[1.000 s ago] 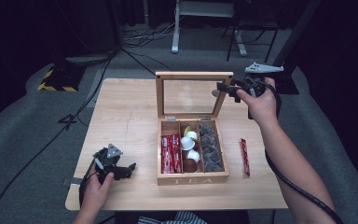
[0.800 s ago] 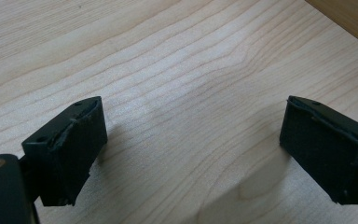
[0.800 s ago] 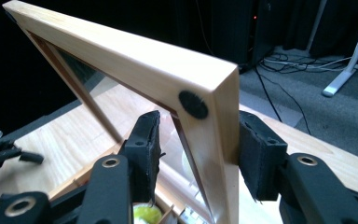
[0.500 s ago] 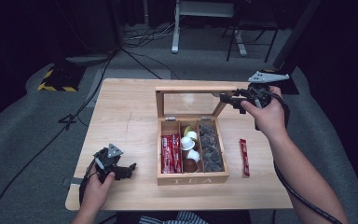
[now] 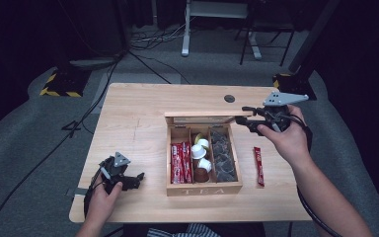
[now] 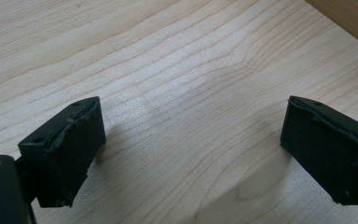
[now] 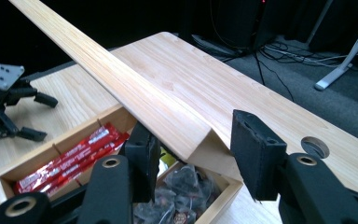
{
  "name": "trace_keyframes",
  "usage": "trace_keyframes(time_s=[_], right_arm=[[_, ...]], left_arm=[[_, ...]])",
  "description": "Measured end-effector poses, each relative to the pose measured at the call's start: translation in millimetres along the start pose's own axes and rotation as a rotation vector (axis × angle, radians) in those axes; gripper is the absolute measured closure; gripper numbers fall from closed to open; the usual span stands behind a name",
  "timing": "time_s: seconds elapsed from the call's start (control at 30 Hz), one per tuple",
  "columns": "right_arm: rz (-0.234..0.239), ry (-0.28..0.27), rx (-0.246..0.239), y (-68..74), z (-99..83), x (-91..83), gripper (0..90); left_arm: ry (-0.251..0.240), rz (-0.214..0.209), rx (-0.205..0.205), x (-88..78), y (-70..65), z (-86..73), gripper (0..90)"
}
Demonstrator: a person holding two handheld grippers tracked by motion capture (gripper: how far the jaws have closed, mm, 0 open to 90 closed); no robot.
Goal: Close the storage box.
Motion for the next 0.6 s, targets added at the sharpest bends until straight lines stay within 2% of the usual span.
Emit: trace_keyframes(time_s=[0.23, 0.5, 0.6], right_arm=[[-0.002, -0.005, -0.025, 9.1, -12.8, -5.4, 51.7], [-0.044, 0.008, -0.126, 22.3, -30.9, -11.8, 50.4], [-0.051, 0.013, -0.146, 26.4, -37.1, -13.4, 48.8]], left_arm=[[-0.003, 0.004, -0.003, 0.6, -0.4, 0.4, 6.3], [-0.003, 0.006, 0.001, 0.7, 0.1, 0.5, 6.3], [-0.004, 0.005, -0.002, 0.8, -0.2, 0.5, 6.3]])
Point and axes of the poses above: each handheld gripper's, and its own axes: x roughly forward along the jaws, z roughly out of its top, y roughly to its left, the point moved 10 cm from there along x, roughly forward along the jaws, and after that the axes turned 9 degrees about -z, right-handed, at the moved point
